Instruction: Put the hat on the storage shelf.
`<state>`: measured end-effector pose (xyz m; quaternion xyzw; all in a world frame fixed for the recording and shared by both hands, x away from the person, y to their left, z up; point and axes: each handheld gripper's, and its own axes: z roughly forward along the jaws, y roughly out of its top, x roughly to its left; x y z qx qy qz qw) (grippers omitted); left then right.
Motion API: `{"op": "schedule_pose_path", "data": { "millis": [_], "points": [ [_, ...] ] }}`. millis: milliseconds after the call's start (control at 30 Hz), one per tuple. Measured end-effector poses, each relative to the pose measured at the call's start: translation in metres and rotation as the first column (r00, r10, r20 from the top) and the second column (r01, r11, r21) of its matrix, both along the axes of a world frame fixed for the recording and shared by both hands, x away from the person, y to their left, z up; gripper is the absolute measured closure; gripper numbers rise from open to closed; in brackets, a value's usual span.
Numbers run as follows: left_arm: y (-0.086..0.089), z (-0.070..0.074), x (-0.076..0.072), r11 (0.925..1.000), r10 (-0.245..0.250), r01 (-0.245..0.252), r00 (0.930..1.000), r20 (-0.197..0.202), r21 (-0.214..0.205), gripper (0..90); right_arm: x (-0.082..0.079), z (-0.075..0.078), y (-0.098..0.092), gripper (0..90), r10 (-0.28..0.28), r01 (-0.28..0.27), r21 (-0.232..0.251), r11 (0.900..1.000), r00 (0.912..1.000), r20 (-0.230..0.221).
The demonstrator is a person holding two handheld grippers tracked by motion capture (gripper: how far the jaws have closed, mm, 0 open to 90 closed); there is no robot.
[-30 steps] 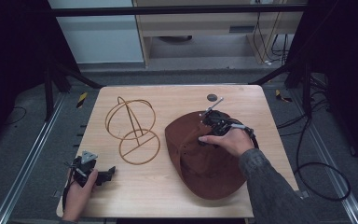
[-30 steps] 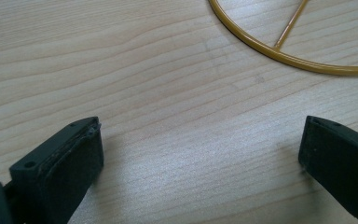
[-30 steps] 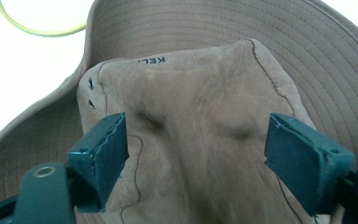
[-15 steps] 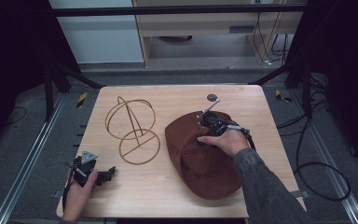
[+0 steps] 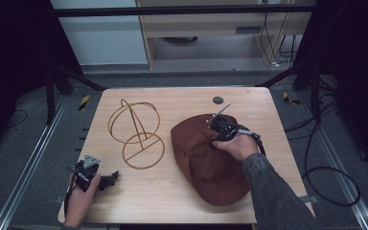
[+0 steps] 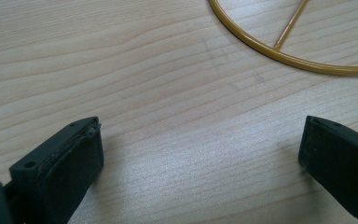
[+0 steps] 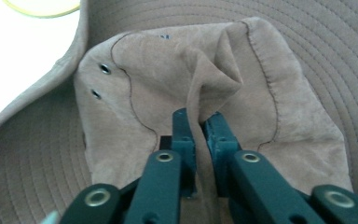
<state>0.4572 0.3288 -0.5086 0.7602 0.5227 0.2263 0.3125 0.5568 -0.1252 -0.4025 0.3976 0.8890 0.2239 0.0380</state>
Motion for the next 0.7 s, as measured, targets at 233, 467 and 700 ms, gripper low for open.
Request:
{"op": "schedule_pose_path", "data": {
  "millis": [233, 467, 700],
  "points": [
    [0.000, 0.000, 0.000, 1.0000, 0.001, -0.001, 1.0000, 0.001, 0.000, 0.0, -0.005, 0.009, -0.013, 87.8, -0.004, 0.003, 0.043, 0.9991, 0.9998, 0.019],
    [0.000, 0.000, 0.000, 1.0000, -0.002, 0.002, 1.0000, -0.003, 0.005, 0.0, -0.013, 0.021, -0.030, 88.2, -0.025, 0.020, 0.090, 0.9957, 0.9981, 0.057],
    [0.000, 0.000, 0.000, 1.0000, -0.002, 0.002, 1.0000, -0.001, 0.005, 0.0, -0.023, 0.036, -0.043, 88.1, -0.037, 0.025, 0.122, 0.9922, 0.9947, 0.096]
  ]
}}
